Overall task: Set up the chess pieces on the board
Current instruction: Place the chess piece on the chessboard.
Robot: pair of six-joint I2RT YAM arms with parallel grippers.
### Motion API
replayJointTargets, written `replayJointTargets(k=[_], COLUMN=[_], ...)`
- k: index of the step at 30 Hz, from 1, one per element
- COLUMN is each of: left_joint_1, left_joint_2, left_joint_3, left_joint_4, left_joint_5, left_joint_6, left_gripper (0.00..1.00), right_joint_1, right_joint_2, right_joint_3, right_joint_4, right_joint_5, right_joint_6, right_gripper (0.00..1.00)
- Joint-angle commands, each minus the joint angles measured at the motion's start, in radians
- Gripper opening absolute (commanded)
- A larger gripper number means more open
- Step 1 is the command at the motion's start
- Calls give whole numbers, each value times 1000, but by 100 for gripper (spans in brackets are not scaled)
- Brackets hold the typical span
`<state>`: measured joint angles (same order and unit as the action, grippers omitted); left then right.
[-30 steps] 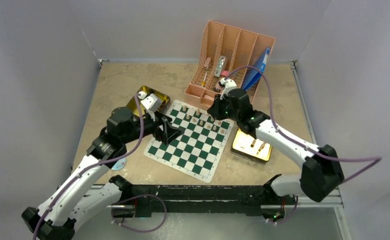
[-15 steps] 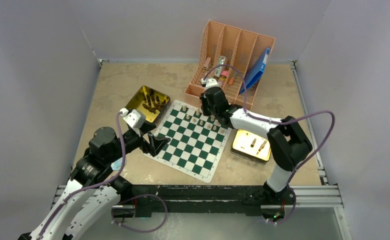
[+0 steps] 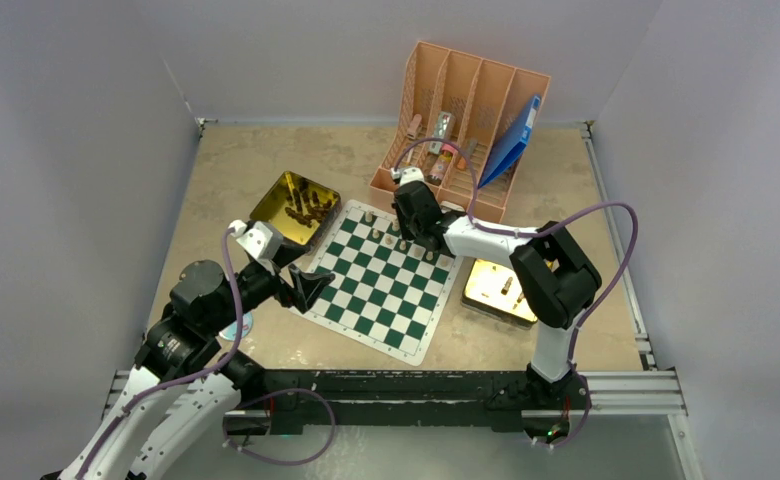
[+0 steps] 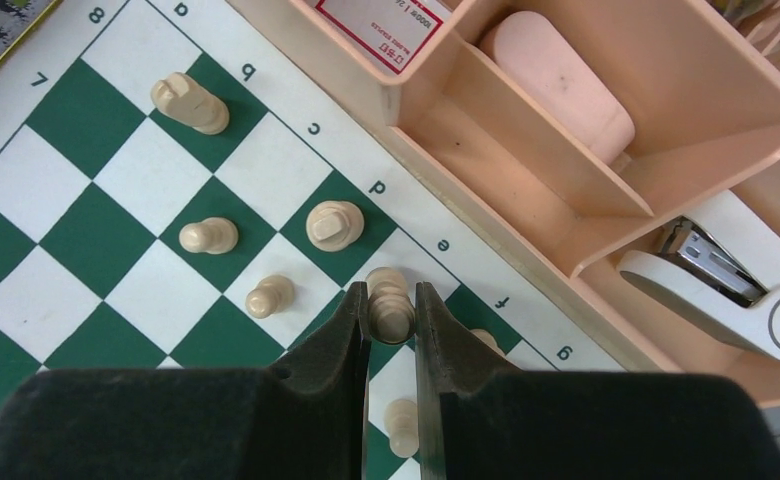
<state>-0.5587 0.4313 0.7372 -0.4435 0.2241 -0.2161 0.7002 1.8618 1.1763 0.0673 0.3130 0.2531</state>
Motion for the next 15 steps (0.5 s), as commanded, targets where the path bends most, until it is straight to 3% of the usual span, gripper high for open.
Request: replayJointTargets(k=[1, 15], left_joint_1=[-1, -2], left_joint_2=[-12, -10], left_joint_3=[-5, -5], left_joint_4=[17, 12], left_joint_5=[-14, -23], left_joint_6=[14, 12], left_gripper=[81, 81], right_joint_1=[6, 5], right_joint_2=[-5, 57], right_joint_3=[19, 43], right_joint_4=[6, -31], right_joint_5=[47, 46], right_joint_6=[10, 26], right_gripper=[16, 19])
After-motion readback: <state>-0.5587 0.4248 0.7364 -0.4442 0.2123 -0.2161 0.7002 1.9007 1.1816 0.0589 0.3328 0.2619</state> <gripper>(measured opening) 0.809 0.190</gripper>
